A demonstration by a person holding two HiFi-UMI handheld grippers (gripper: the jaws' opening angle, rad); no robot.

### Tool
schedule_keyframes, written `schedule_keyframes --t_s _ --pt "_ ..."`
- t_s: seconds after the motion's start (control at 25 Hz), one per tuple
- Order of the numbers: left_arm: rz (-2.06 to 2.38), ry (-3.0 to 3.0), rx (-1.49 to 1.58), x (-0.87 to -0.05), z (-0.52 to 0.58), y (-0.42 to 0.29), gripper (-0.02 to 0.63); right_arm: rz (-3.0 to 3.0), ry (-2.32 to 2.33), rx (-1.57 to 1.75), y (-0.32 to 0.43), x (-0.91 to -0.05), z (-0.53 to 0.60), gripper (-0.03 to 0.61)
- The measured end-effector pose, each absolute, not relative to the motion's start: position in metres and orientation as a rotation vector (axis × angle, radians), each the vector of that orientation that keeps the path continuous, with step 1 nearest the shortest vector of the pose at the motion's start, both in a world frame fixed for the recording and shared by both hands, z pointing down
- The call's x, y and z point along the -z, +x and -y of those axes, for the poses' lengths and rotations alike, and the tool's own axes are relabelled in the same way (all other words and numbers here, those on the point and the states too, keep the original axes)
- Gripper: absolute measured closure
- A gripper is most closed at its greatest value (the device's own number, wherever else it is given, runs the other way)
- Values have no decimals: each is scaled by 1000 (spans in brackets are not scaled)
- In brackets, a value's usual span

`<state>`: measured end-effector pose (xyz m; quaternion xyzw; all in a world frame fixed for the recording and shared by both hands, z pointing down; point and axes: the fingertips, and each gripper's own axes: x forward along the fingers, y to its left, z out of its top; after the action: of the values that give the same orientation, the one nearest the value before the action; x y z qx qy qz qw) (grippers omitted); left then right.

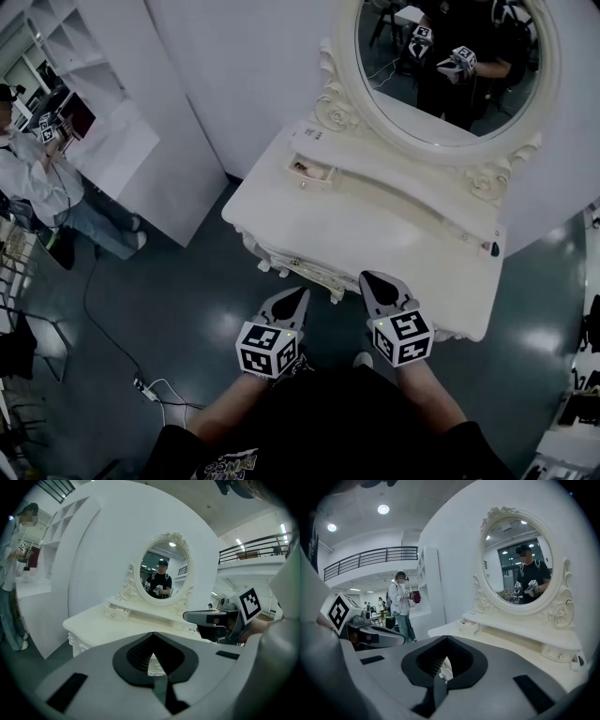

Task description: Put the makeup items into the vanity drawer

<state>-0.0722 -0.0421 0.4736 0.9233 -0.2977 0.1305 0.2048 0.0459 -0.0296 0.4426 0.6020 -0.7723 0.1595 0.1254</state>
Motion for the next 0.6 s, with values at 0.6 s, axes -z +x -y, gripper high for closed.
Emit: schedule_keyframes --t_s 0.6 --pt "1016 2517 -368 -471 1 -22 606 2360 1561 -480 86 -454 -8 551"
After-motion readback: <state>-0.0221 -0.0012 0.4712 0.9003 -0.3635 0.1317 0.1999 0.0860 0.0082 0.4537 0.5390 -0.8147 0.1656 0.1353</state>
